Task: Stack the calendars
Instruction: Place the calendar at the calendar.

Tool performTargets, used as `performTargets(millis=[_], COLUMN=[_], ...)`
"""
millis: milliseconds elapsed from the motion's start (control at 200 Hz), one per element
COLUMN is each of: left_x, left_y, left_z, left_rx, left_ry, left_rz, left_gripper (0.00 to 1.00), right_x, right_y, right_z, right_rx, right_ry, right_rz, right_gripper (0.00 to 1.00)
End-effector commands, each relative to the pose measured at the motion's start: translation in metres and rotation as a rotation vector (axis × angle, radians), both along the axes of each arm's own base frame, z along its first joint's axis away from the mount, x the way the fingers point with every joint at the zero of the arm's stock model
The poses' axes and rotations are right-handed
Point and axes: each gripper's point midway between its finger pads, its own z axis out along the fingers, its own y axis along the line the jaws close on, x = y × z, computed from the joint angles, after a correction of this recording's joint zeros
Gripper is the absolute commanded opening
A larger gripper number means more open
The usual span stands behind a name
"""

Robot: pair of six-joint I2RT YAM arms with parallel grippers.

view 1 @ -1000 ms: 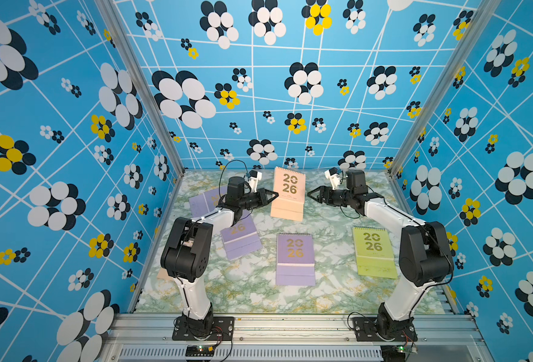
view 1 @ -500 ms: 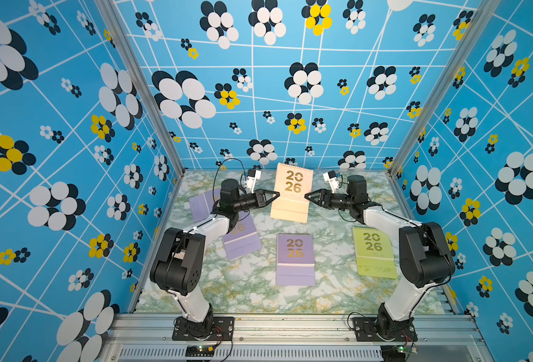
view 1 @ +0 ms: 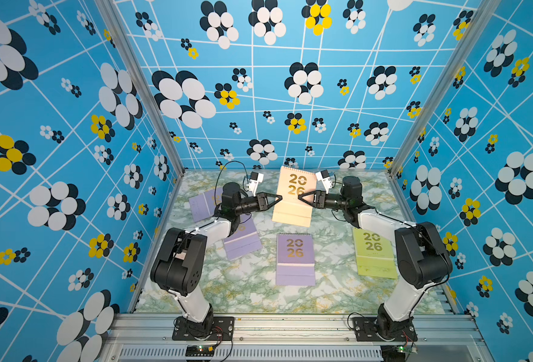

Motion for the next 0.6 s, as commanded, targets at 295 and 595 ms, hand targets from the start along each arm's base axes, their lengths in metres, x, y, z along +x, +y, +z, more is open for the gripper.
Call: performTargets(millis=[295, 595], left_x=[-0.017, -0.022], left_y=[0.000, 0.000], left_z=[0.035, 0.039], left_rx=[-0.014, 0.004], left_ry=[-0.135, -0.157], left_rz=[-0.025, -0.025], left_gripper=[0.00, 0.04], right_x=[-0.013, -0.022], right_y=[0.012, 0.019], right_z=[0.002, 0.012], right_rx=[0.047, 0.049], right_ry=[-0.011, -0.017], right_rz=[0.053, 0.064], right_gripper=[0.09, 0.00])
